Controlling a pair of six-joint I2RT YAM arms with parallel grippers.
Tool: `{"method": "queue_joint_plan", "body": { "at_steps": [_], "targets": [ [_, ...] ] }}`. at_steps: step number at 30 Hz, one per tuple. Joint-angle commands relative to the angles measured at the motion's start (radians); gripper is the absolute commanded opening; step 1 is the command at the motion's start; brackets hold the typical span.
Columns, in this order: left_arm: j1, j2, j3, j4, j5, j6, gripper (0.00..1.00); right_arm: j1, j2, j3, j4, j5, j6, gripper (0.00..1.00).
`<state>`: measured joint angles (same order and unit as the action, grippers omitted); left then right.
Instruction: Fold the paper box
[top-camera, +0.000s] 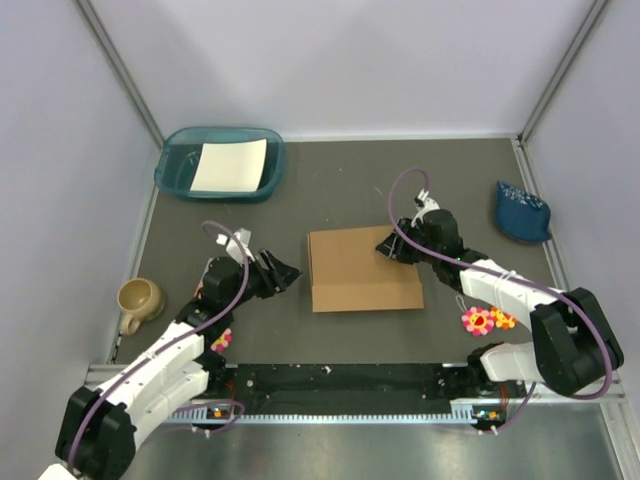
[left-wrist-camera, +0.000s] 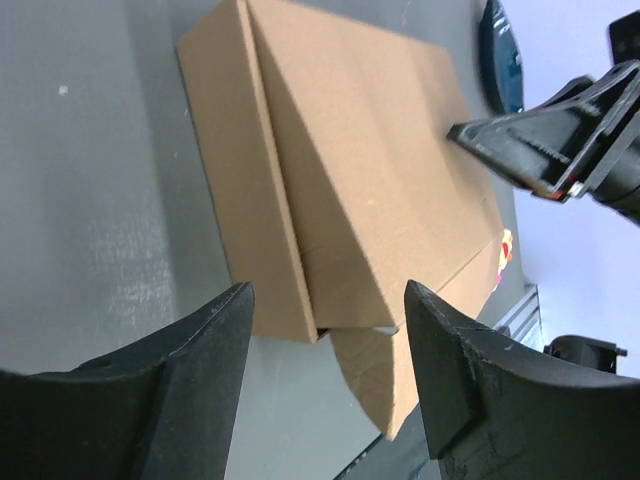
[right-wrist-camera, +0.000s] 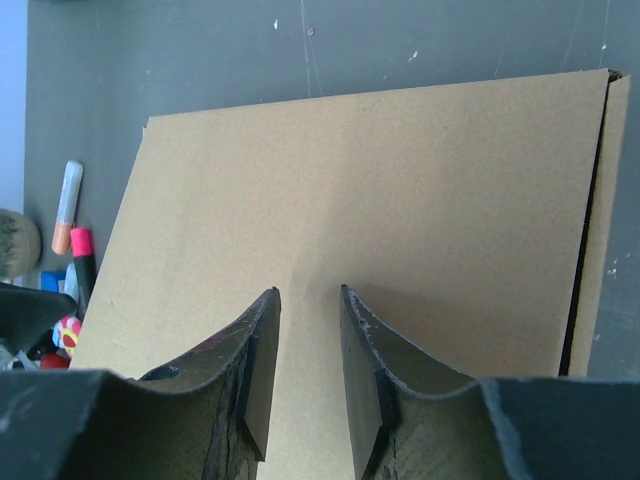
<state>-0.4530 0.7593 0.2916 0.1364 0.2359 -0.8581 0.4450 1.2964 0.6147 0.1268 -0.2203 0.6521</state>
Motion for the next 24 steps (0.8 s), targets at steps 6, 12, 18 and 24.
{"method": "queue_joint_plan", "body": {
  "at_steps": [6, 12, 18, 24],
  "targets": [
    [-0.004, 0.155, 0.105, 0.011, 0.017, 0.043, 0.67, 0.017, 0.000, -0.026, -0.053, -0.016, -0.034, 0.31],
    [-0.018, 0.374, 0.268, 0.045, 0.074, 0.076, 0.67, 0.015, -0.058, -0.066, -0.101, -0.014, -0.049, 0.32],
    [-0.052, 0.582, 0.331, 0.094, 0.126, 0.109, 0.63, 0.017, -0.072, -0.108, -0.113, -0.034, -0.031, 0.32],
    [-0.052, 0.754, 0.394, 0.086, 0.160, 0.119, 0.49, 0.017, -0.091, -0.119, -0.145, -0.028, -0.035, 0.32]
  ]
}}
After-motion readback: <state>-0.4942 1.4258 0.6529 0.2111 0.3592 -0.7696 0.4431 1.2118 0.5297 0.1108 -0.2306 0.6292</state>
